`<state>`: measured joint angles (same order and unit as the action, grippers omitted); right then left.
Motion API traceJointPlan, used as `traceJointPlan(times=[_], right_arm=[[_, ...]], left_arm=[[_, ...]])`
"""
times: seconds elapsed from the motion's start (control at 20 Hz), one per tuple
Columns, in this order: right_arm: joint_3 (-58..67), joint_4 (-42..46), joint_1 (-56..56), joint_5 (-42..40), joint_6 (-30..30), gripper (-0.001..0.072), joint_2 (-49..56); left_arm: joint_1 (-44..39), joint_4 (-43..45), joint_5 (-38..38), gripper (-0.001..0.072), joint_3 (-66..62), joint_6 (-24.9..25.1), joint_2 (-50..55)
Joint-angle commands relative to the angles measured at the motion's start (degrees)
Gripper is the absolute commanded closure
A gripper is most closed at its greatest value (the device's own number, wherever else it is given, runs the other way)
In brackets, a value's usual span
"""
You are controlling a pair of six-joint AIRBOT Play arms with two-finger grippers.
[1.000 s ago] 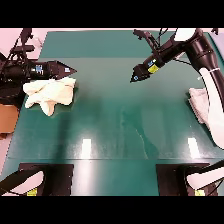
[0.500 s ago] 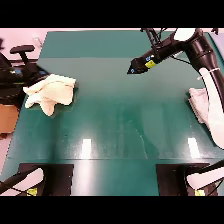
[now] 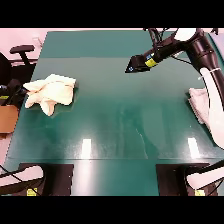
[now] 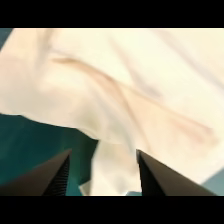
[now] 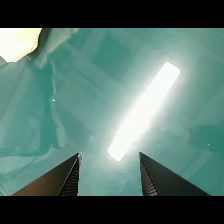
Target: Fold the shirts.
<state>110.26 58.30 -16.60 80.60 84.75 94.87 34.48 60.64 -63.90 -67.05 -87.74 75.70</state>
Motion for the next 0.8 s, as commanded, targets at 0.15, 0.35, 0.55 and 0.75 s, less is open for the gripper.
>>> traceJointPlan(times=[0.15,0.35,0.55,0.75], right_arm=[[0.0,0.2,1.6,-0.3,0.2,0.0281,0.1],[0.0,0.2,1.6,-0.3,0.2,0.0281,0.1],[0.0,0.2,1.4,-0.8,0.3,0.0281,0.1],[0.0,0.2,1.4,-0.7,0.3,0.0281,0.1]], left_arm=[[4.2,4.1,-0.3,0.0222,0.0,2.7,3.8],[4.2,3.2,-1.2,0.0222,0.0,2.5,9.0],[4.2,1.1,0.1,0.0222,0.1,2.5,11.1],[3.3,-2.8,5.7,0.0222,0.1,2.4,11.6]])
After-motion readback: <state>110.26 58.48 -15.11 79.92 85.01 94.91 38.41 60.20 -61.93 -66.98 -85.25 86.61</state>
